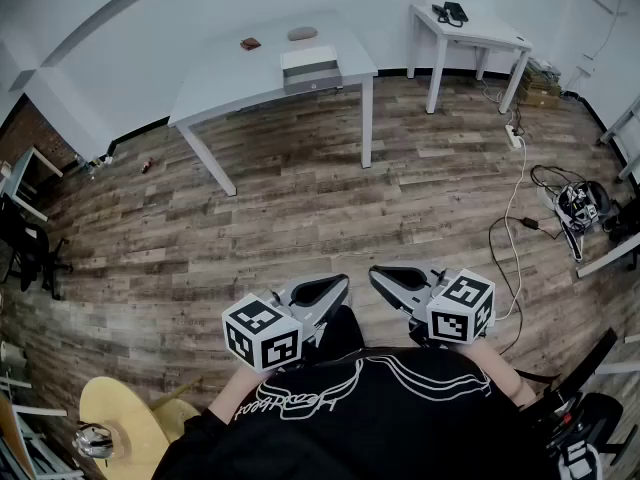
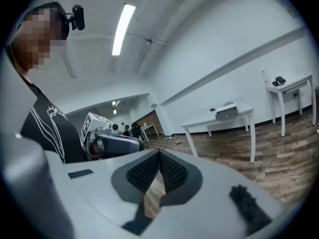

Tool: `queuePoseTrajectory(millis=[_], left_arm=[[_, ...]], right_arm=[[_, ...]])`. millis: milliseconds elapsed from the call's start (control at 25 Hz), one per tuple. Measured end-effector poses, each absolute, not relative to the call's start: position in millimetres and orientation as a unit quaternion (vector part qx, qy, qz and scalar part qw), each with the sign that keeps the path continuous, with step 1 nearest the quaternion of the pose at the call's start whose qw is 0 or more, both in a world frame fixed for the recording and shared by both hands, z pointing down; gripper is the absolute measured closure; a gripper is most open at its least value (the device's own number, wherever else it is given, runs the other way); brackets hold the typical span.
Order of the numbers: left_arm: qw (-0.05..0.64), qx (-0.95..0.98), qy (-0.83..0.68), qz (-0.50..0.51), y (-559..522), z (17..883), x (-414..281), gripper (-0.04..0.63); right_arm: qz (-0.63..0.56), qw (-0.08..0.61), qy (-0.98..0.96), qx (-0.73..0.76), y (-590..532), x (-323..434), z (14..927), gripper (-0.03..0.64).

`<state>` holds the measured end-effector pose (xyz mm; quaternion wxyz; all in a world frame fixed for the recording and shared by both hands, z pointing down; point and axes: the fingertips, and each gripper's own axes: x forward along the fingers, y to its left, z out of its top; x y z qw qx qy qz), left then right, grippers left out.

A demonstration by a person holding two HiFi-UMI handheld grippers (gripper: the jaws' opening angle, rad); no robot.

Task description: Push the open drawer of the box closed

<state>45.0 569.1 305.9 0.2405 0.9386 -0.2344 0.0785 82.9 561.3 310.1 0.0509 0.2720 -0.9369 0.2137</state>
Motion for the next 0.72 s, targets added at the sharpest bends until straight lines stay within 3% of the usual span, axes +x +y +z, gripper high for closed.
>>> queuePoseTrajectory(millis=[720], left_arm=[[0.288,0.923,-0.236,0.097,241.7,349.3,-6.3,0.588]], right_arm=[[0.245,0.068,-0.920,0.298,238.7,39.9,353.2,0.607]])
